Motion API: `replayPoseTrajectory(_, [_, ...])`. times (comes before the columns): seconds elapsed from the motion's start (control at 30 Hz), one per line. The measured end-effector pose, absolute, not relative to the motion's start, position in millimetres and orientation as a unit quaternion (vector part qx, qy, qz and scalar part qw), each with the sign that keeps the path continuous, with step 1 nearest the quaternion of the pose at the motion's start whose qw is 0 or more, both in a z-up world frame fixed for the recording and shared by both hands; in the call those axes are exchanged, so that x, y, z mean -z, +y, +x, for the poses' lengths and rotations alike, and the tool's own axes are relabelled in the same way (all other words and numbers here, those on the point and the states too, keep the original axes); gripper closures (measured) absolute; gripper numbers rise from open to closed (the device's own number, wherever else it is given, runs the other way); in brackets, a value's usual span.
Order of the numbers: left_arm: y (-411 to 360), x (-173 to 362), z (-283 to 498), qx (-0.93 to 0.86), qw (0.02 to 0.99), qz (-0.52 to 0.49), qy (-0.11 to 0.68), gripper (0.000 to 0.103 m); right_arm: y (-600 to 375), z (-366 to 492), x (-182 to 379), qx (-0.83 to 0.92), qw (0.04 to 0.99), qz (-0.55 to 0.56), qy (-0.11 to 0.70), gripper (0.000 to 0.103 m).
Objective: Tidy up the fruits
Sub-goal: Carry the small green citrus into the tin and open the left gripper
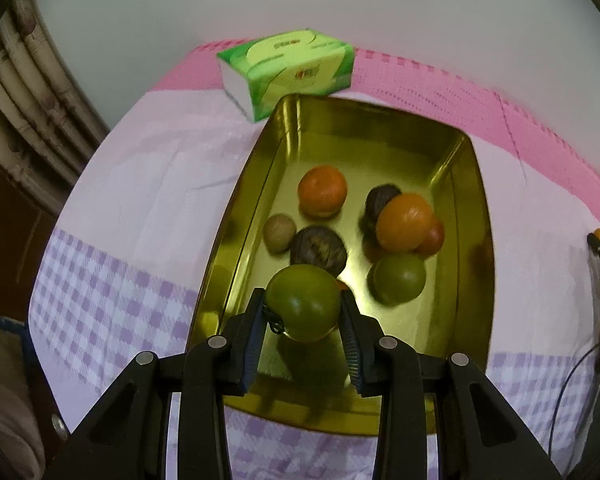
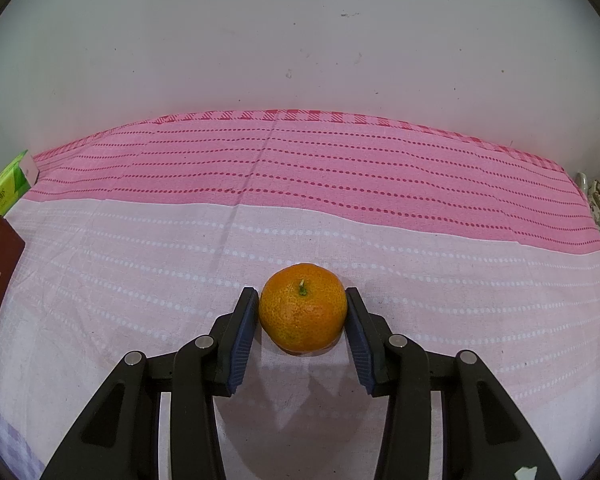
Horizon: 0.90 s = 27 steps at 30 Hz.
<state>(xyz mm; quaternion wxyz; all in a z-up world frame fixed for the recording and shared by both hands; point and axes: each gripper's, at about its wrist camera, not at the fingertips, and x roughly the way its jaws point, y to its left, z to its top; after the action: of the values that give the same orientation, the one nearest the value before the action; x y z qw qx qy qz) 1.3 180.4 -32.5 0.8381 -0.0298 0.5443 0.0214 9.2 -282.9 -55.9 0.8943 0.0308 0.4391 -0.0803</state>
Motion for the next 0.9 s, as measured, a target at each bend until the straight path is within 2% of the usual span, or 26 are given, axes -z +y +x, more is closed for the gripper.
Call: replayPoseTrajectory(0.9, [197.9,67.8,21.3,-0.024,0.819,-0.016,0.573,0.066,-283.5,9.5,55.1,0.084,0.894,0.021,0.440,0.062])
